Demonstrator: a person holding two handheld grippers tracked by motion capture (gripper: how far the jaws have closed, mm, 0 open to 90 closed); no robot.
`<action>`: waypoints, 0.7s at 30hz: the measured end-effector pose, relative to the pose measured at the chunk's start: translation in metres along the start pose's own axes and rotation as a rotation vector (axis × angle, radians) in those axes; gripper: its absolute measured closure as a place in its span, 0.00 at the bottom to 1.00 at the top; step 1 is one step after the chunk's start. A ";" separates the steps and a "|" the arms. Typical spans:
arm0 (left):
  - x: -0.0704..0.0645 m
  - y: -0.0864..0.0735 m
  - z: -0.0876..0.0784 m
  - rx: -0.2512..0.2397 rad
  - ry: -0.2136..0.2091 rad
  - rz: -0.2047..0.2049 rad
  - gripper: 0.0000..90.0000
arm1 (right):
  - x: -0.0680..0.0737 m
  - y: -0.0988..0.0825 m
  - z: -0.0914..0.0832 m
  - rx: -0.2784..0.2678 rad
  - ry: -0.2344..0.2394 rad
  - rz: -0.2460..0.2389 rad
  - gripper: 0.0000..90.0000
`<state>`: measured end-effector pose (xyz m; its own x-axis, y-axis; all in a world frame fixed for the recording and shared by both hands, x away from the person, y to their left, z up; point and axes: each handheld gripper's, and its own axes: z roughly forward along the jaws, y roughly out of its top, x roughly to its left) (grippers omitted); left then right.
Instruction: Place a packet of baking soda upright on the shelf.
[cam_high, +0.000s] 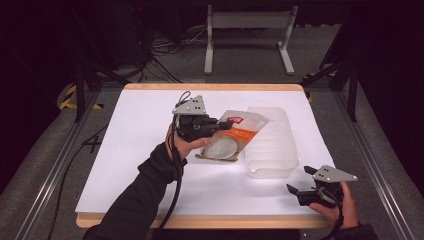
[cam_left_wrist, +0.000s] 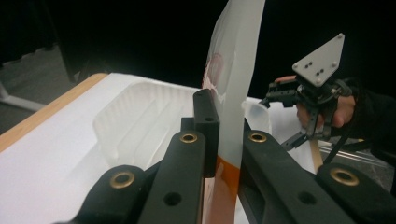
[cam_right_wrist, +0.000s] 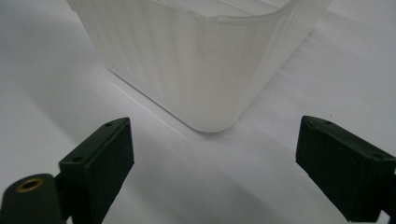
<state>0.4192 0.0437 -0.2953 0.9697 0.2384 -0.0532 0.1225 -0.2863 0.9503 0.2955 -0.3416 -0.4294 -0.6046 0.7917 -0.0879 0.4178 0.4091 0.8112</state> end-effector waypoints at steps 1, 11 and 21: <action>0.000 0.002 0.002 -0.004 -0.002 0.000 1.00 | 0.000 0.000 0.000 0.002 0.000 -0.002 0.13; -0.004 0.029 0.036 -0.037 -0.029 0.011 1.00 | -0.001 -0.001 -0.001 -0.009 0.000 0.010 0.13; -0.011 0.044 0.079 -0.036 -0.049 0.013 1.00 | -0.003 -0.003 -0.002 -0.011 -0.001 0.018 0.13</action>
<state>0.4306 -0.0451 -0.2772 0.9804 0.1891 -0.0552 0.1033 -0.2550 0.9614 0.2949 -0.3465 -0.4298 -0.5960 0.7996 -0.0738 0.4210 0.3894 0.8192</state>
